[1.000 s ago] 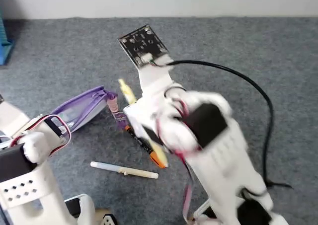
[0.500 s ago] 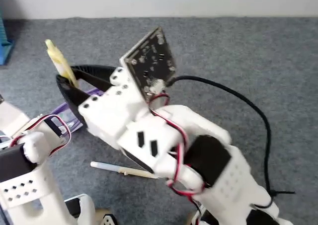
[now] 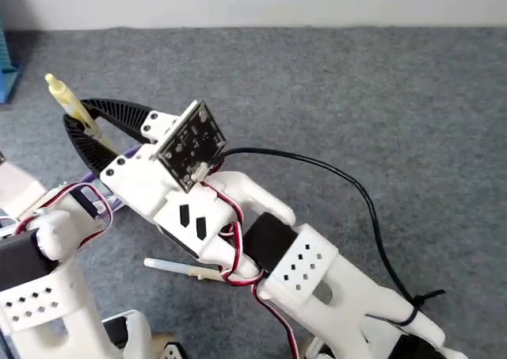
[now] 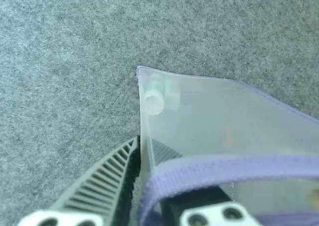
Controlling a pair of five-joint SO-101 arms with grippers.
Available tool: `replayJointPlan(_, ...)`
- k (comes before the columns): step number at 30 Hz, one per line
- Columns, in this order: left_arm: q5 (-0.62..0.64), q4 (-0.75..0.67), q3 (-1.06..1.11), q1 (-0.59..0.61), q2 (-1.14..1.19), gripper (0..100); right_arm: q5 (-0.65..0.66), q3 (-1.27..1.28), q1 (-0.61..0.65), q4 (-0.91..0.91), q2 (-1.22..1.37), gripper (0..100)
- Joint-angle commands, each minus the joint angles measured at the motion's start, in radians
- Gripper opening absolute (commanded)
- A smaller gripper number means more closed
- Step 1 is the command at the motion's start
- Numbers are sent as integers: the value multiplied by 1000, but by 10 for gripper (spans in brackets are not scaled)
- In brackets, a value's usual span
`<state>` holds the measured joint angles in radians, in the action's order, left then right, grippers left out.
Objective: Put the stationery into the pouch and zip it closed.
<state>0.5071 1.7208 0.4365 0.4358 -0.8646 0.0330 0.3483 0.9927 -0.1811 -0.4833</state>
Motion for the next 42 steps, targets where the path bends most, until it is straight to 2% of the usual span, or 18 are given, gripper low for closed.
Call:
replayJointPlan(1, 9, -3, -31, 6, -6, 12, 26, 48, -2, 30, -21, 8)
replayJointPlan(5, 9, -3, -31, 6, -6, 12, 104, 130, -18, -38, -102, 23)
replayJointPlan(10, 9, -3, -31, 6, -6, 12, 133, 133, -25, -237, -217, 209)
replayJointPlan(12, 9, -5, -31, 6, -6, 12, 133, 132, -44, -311, -262, 246)
replayJointPlan(16, 9, -5, -31, 6, -6, 12, 103, 132, -114, -440, -335, 183)
replayJointPlan(20, 9, -5, -31, 8, -6, 12, -51, 135, -274, -639, -343, 102)
replayJointPlan(23, 9, -2, -36, 11, -6, 12, -152, 140, -367, -826, -283, 99)
replayJointPlan(26, 9, -5, -38, 48, -8, 12, -163, 138, -383, -957, -177, 99)
replayJointPlan(28, 9, -5, -38, 104, -6, 12, -163, 135, -381, -978, -101, 124)
replayJointPlan(33, 9, -2, -36, 157, -6, 12, -161, 132, -343, -984, 99, 297)
replayJointPlan(38, 9, -5, -36, 157, -6, 12, -164, 97, -237, -926, 278, 307)
replayJointPlan(42, 9, -5, -36, 157, -6, 12, -163, 11, -206, -860, 456, 307)
